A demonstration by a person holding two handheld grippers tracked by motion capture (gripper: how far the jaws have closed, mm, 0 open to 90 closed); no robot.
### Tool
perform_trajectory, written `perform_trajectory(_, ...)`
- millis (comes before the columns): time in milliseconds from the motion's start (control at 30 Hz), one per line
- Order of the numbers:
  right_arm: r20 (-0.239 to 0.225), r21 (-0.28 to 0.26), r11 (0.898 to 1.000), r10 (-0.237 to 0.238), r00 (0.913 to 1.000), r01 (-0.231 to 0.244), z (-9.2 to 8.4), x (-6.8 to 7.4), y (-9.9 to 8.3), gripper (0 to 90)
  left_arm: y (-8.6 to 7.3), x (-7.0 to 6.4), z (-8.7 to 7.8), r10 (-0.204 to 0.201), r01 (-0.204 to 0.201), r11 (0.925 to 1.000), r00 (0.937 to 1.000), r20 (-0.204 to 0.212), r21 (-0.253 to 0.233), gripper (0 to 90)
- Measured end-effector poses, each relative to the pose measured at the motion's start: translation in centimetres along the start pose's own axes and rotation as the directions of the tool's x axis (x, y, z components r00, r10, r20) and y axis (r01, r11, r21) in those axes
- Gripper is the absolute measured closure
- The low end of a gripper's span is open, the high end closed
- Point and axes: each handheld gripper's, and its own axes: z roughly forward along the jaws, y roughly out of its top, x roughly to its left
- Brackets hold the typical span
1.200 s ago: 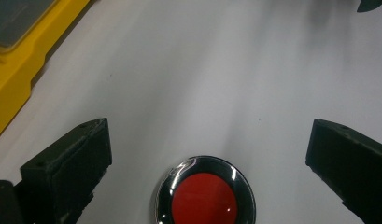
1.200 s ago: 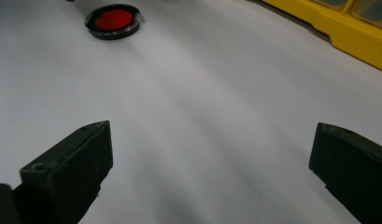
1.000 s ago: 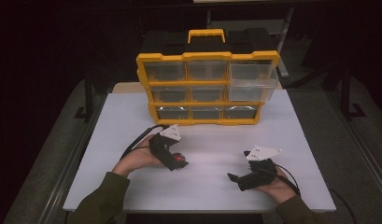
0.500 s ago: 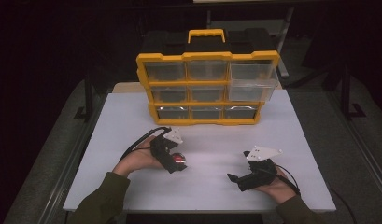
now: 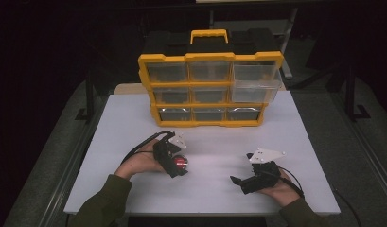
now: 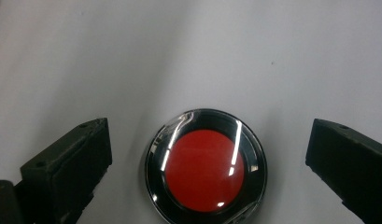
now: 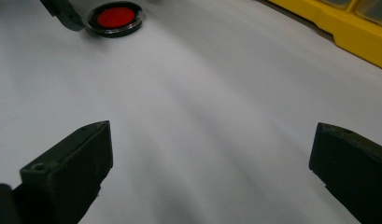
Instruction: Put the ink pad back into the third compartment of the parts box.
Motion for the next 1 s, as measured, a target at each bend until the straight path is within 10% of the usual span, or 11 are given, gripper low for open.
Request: perform_trajectory(1000, 0.0, -0.002, 1.0, 0.001, 1.0, -0.001, -0.02, 0.01, 0.01, 0.0, -0.32, 0.2, 0.0, -0.003, 0.003, 0.999, 1.0, -0.001, 0.045, 18.9)
